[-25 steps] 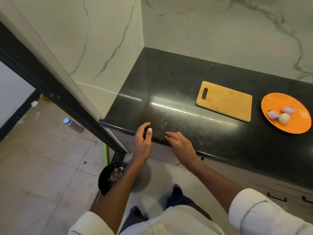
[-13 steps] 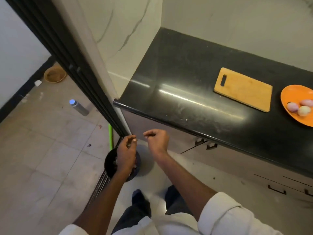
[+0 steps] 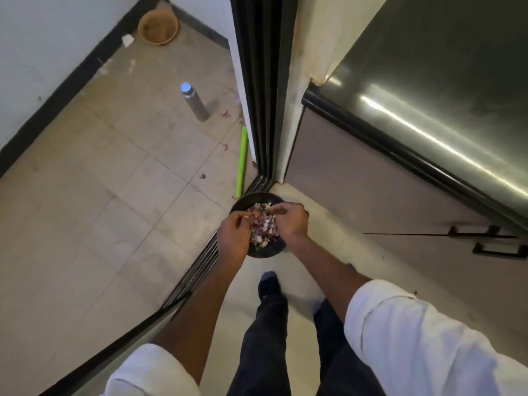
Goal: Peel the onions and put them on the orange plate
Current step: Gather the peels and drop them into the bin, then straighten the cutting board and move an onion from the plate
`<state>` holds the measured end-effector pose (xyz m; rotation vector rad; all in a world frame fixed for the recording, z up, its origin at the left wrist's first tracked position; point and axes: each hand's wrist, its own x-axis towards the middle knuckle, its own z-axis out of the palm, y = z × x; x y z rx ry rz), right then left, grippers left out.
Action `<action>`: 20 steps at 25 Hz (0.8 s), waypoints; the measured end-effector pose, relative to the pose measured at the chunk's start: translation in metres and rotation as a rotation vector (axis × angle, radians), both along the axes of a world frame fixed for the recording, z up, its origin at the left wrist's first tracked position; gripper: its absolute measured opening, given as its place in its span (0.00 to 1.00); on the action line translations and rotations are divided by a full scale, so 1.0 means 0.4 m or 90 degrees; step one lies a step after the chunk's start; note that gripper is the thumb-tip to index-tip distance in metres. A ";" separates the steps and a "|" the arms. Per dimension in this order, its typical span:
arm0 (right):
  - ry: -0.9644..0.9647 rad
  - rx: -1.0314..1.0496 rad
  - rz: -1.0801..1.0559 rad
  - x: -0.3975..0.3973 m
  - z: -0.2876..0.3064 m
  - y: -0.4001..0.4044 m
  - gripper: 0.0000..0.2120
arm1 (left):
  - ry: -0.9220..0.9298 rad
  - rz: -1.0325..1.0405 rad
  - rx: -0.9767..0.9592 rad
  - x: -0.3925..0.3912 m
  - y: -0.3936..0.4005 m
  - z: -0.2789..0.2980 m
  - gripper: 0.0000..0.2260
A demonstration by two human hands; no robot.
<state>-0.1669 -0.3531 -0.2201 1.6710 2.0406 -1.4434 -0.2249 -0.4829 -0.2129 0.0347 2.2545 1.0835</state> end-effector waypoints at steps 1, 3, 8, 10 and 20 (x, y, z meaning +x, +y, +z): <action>-0.006 -0.001 -0.007 -0.007 -0.024 -0.005 0.13 | 0.000 0.005 -0.010 -0.009 0.001 -0.020 0.08; -0.009 0.004 0.004 -0.014 -0.053 -0.014 0.09 | 0.004 0.010 -0.023 -0.017 0.007 -0.045 0.08; 0.038 0.029 0.051 0.007 -0.049 -0.023 0.09 | 0.059 -0.017 -0.009 0.012 0.032 -0.019 0.09; 0.048 0.023 0.026 0.028 -0.017 -0.009 0.09 | 0.073 -0.030 0.010 0.027 0.053 0.023 0.09; 0.325 0.185 -0.279 0.321 0.438 0.289 0.09 | 0.215 -0.216 0.218 0.197 0.417 0.389 0.08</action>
